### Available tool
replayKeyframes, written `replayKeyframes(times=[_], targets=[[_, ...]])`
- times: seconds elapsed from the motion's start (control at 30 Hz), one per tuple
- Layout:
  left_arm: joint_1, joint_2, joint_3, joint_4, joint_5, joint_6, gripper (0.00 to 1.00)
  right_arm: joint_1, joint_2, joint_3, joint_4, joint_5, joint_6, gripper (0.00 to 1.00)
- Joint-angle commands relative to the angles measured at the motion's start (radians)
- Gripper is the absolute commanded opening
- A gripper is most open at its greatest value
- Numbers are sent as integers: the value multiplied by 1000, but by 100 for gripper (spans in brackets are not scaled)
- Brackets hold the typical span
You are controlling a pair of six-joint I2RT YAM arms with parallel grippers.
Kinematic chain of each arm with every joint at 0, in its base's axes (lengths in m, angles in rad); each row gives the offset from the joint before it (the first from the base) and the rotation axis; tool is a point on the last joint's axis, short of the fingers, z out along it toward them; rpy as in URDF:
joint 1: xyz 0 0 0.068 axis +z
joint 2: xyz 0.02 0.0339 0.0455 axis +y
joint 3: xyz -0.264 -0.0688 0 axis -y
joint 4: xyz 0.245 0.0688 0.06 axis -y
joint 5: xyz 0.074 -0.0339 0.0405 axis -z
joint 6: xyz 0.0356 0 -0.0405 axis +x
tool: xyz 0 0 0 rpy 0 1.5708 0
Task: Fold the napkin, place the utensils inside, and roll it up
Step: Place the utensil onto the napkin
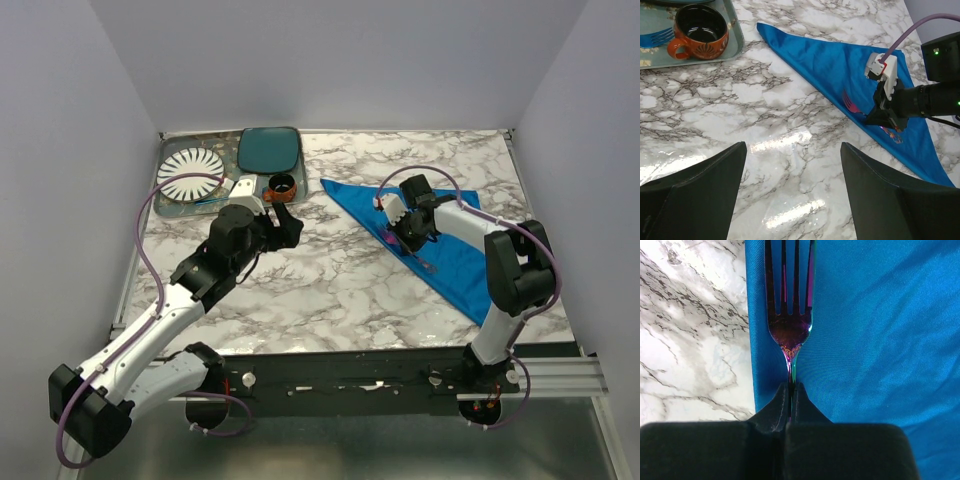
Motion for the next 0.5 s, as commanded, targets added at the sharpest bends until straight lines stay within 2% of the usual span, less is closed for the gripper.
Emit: replayKeyframes(times=[0.0,0.47], targets=[[-5,4,-11,16,22,5,85,-4,-8,-21,20,14,8,2],[-11,10,-20,34,52,-1,85,-6,-157,-88,28,11,27,4]])
